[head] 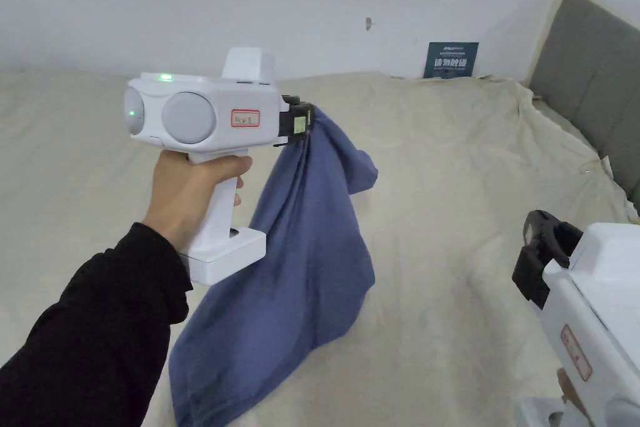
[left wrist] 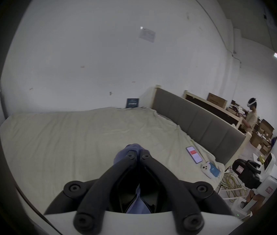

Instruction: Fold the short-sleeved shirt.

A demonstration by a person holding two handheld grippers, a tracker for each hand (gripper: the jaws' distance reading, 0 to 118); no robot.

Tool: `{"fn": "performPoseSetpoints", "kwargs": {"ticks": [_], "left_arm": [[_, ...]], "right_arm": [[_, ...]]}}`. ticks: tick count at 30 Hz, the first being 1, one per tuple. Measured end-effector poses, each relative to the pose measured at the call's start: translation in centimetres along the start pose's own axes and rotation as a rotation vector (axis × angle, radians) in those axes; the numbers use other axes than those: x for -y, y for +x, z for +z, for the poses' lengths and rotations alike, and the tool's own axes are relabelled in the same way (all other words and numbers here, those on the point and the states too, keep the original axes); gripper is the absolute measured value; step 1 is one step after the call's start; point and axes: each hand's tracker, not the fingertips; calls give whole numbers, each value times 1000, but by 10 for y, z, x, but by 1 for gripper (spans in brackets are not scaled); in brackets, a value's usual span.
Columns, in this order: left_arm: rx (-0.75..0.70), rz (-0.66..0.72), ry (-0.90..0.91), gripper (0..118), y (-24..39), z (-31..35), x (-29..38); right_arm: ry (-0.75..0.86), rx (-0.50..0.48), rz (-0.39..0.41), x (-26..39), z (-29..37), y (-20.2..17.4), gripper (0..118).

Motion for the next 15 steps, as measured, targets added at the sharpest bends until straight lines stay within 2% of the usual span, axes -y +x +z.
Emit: {"fn": "performPoseSetpoints", "kwargs": {"ticks": [6,9,15], "left_arm": [[113,-28,-53,0,28,-29,26],[167,-8,-140,0,30,-53,65],[148,13,-347,0,30,-97,154]], "right_arm": [[-11,34,-1,4,1,13,0],[-25,39,-2,9,2,12,0],[-48,32,-10,17,0,11,0]]}}
